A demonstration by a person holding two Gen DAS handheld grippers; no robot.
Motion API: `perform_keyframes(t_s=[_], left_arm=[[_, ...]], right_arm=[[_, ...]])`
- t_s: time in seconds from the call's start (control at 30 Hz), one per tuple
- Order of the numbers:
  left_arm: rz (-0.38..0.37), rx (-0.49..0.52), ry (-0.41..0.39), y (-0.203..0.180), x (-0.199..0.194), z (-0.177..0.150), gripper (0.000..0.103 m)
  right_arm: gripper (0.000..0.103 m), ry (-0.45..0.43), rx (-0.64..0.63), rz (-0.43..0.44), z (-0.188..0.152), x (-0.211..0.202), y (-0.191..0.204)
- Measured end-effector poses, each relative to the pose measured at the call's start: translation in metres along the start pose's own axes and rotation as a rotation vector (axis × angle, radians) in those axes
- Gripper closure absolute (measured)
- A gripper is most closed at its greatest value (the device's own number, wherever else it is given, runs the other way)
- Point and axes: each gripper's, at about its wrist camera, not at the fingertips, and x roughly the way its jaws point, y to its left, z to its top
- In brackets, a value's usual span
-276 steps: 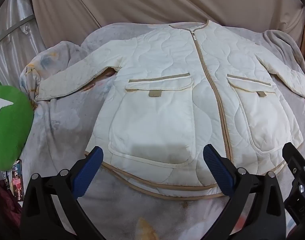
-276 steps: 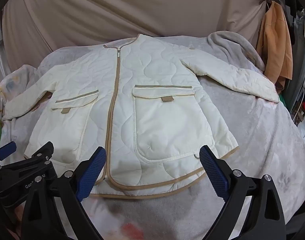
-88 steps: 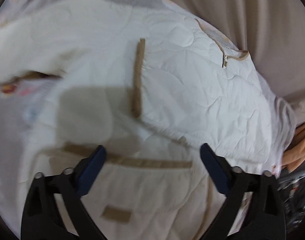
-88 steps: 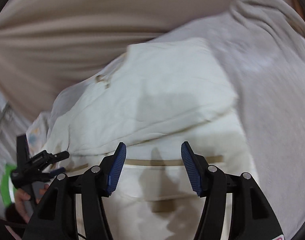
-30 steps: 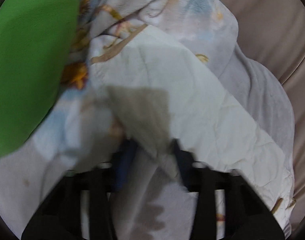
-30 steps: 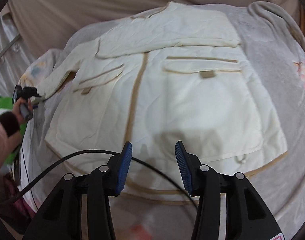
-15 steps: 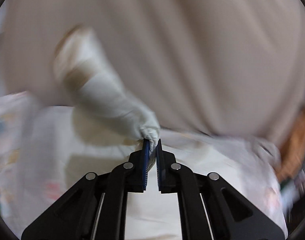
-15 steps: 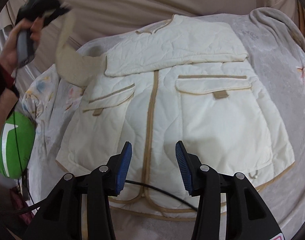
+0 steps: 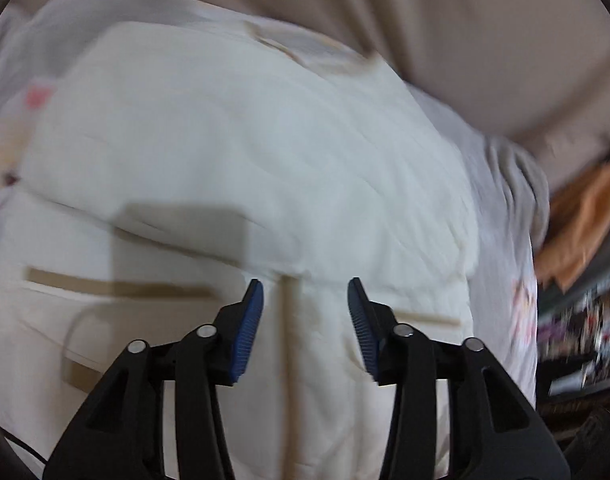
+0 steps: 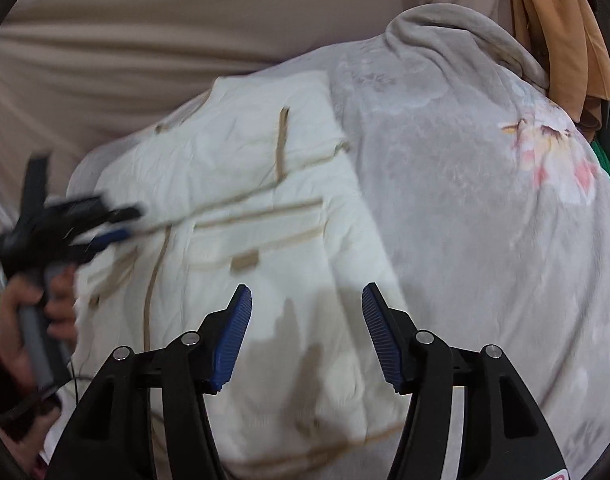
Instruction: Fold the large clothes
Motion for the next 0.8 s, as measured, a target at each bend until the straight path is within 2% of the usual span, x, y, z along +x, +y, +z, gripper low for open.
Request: perform_keyframes(t_s=[0.1, 0.23, 0.3, 0.43, 0.5, 0.53, 0.57, 0.63, 0.77, 0.8], left_arm=[[0.082, -0.105, -0.059, 0.063, -0.02, 0.024, 0.052], [0.153, -0.203, -0.06, 0.125, -0.022, 0.038, 0.052], [0.159, -0.249, -0.053, 0.144, -0.015, 0.04, 0.052], [0.128, -0.293, -0.049, 0.151, 0.005, 0.039, 0.052], [0.14, -0.277, -0.047, 0.15, 0.012, 0.041, 0.053], [0.15, -0.269, -0.05, 0.149, 0.012, 0.044, 0.056], [0.153, -0.263, -0.06, 0.148, 0.01, 0.048, 0.058], [0.149, -0.257, -0.09, 0.141, 0.007, 0.055, 0.064], [0.153, -0.201, -0.13, 0.132, 0.003, 0.075, 0.063], [0.163, -0.188, -0.116, 0.132, 0.009, 0.076, 0.06]], right_arm=[[0.046, 0.001, 0.046, 0.03, 0.037, 0.029, -0.001], [0.046, 0.008, 0.054, 0.059, 0.075, 0.075, 0.013], [0.046, 0.03, 0.066, 0.085, 0.087, 0.101, 0.021], [0.047, 0.082, 0.109, 0.107, 0.094, 0.142, 0.03], [0.068, 0.095, 0.103, 0.118, 0.095, 0.153, 0.039], [0.089, 0.091, 0.083, 0.116, 0.097, 0.154, 0.045], [0.093, 0.074, 0.058, 0.126, 0.103, 0.15, 0.052], [0.095, -0.039, -0.012, 0.154, 0.123, 0.123, 0.072], [0.094, -0.265, -0.142, 0.172, 0.166, 0.074, 0.106], [0.091, -0.269, -0.164, 0.141, 0.171, 0.081, 0.108]])
